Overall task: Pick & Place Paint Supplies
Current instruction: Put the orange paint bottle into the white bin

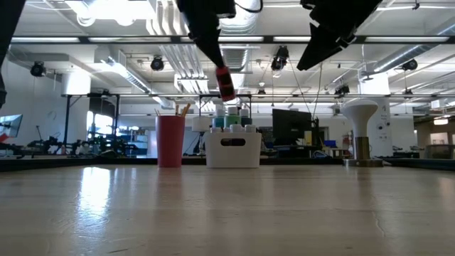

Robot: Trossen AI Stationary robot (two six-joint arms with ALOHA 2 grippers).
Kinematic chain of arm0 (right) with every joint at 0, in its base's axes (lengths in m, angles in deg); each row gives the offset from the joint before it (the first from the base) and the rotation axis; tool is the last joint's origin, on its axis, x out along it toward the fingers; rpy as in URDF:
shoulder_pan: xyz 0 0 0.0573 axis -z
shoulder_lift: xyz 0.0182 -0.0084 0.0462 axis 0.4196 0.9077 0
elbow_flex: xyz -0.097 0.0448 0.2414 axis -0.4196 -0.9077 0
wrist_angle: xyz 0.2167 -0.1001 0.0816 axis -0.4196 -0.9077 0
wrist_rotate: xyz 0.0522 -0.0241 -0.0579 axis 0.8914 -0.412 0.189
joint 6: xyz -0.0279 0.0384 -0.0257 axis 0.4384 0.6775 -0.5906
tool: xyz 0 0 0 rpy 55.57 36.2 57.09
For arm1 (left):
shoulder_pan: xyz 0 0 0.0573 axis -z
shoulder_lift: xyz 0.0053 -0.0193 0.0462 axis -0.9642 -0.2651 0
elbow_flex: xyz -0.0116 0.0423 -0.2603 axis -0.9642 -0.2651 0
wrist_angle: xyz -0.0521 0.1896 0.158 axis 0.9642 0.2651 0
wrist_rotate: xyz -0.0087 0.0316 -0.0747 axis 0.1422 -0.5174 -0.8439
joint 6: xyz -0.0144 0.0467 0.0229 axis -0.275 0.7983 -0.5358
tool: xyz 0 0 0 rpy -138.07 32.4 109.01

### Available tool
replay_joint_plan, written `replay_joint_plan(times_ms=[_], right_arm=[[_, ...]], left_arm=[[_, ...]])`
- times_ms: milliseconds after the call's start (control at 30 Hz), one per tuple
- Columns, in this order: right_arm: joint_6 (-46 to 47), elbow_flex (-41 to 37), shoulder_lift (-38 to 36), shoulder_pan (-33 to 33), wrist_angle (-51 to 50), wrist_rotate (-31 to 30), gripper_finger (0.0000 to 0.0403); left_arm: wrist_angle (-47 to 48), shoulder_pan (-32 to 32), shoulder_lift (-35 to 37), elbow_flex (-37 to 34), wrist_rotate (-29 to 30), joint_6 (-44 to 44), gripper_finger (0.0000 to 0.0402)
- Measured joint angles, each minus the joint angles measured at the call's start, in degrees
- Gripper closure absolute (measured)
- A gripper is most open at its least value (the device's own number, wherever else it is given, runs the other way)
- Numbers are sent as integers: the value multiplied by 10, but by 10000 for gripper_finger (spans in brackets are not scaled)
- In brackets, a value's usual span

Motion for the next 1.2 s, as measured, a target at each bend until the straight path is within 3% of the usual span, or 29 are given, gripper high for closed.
replay_joint_plan(times_ms=[267,467,833,1200], right_arm=[[25,-3,0,28,-54,0,183],[31,-11,0,49,-70,1,177],[31,-28,0,84,-69,2,158],[31,-33,0,87,-65,3,182]], left_arm=[[2,-61,0,-10,-47,-13,281],[-17,-87,-1,-43,-74,-13,281],[-88,-115,-3,-106,-90,-8,281],[-136,-130,-3,-146,-110,-2,281]])
